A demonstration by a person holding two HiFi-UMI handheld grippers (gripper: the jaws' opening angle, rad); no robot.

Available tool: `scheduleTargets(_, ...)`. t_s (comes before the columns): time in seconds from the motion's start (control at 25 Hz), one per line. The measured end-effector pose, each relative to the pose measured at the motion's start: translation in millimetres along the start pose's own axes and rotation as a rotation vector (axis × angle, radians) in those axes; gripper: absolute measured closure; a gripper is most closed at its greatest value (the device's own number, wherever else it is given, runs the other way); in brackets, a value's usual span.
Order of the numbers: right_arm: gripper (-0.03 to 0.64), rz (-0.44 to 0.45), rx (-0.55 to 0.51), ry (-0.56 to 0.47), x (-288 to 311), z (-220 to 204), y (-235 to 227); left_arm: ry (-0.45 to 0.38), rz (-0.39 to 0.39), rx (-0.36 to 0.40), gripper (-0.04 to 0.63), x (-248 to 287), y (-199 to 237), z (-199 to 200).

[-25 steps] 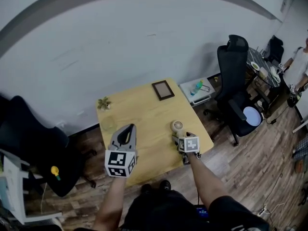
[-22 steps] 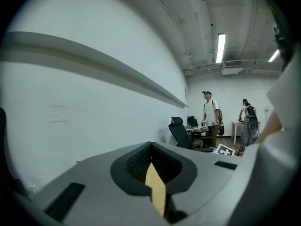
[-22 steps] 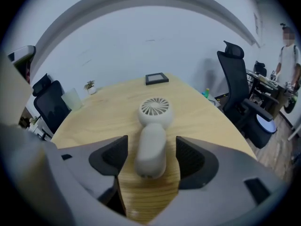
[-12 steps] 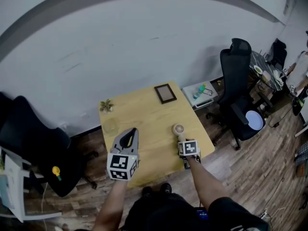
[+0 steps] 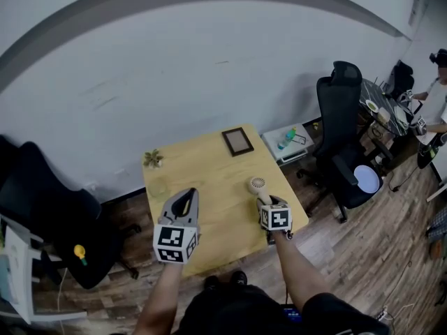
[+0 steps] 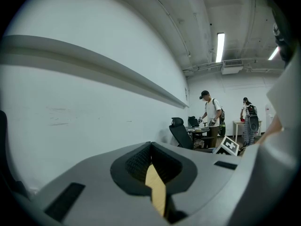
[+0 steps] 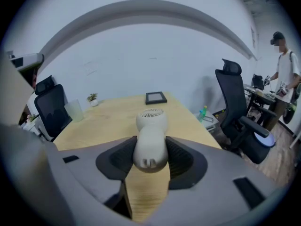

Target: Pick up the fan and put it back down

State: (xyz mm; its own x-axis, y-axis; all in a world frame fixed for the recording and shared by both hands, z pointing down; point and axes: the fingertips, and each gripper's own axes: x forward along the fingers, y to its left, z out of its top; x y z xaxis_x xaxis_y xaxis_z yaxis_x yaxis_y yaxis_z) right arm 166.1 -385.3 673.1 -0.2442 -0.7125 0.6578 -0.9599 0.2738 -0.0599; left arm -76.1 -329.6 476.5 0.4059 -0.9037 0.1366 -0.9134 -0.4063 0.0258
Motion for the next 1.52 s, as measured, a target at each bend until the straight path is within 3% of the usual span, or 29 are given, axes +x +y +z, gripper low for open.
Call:
scheduleTargets(0.36,0.413,0.004,-0.061,-0.419,-83.6,108.6,3.1,-0.043,0.015,-0.006,0.572,-0.3,5.1,15.9)
scheduleTargets(0.72,0.414,-0.003,-0.128,-0.723,-180.8,168.9,17.4,-0.087,0.028,-0.008,0.572,-4.8,9.4,33.9)
scheduleTargets(1.2,0.414,0.001,-0.141,-0.750,-189.4,179.7,20.0,-0.089,0.037,-0.002,0.572,-4.7,11.1,36.9)
scheduleTargets(1.52,0.414,0.008,-0.141,-0.698,-170.1,172.2,18.5,-0.078,0.037,-0.004,0.572,-3.3,12.7,34.0)
